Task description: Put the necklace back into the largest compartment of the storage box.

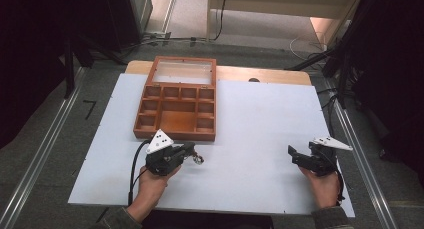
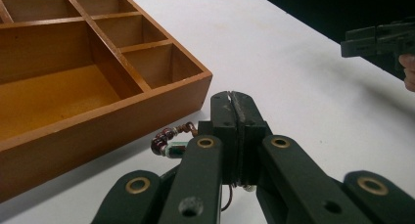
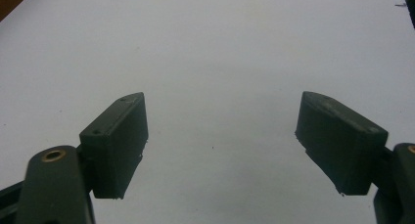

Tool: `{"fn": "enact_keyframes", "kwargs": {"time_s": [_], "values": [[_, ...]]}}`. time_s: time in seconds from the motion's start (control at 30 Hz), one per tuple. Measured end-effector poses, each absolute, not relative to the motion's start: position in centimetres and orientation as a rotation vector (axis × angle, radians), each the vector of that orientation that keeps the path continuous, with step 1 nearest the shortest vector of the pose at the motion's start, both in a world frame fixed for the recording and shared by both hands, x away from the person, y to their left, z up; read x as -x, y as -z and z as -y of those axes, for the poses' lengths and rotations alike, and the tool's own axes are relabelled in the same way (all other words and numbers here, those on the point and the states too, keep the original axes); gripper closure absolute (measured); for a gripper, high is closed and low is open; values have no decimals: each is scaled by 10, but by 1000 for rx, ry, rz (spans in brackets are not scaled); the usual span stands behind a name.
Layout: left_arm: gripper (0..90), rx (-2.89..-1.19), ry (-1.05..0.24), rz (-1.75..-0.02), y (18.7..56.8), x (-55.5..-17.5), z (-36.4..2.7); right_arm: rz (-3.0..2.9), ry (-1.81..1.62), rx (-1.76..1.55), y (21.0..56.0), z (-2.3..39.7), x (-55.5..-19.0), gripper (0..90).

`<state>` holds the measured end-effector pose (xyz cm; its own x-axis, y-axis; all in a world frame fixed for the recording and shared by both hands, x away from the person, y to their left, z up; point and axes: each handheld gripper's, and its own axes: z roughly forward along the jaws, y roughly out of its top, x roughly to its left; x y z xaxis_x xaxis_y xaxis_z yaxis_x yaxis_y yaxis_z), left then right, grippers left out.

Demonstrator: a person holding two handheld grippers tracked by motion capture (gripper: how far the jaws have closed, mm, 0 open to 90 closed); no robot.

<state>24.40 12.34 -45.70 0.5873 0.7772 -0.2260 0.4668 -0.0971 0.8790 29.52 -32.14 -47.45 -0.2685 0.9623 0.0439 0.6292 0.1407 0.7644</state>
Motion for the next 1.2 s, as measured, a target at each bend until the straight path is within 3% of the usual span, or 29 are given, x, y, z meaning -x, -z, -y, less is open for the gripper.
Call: {"fn": "enact_keyframes", "kwargs": {"time_s": [1.2], "values": [[896, -1683, -433, -1086, 440, -263, -144, -1964, -948, -1517, 475, 320, -295, 178]]}}
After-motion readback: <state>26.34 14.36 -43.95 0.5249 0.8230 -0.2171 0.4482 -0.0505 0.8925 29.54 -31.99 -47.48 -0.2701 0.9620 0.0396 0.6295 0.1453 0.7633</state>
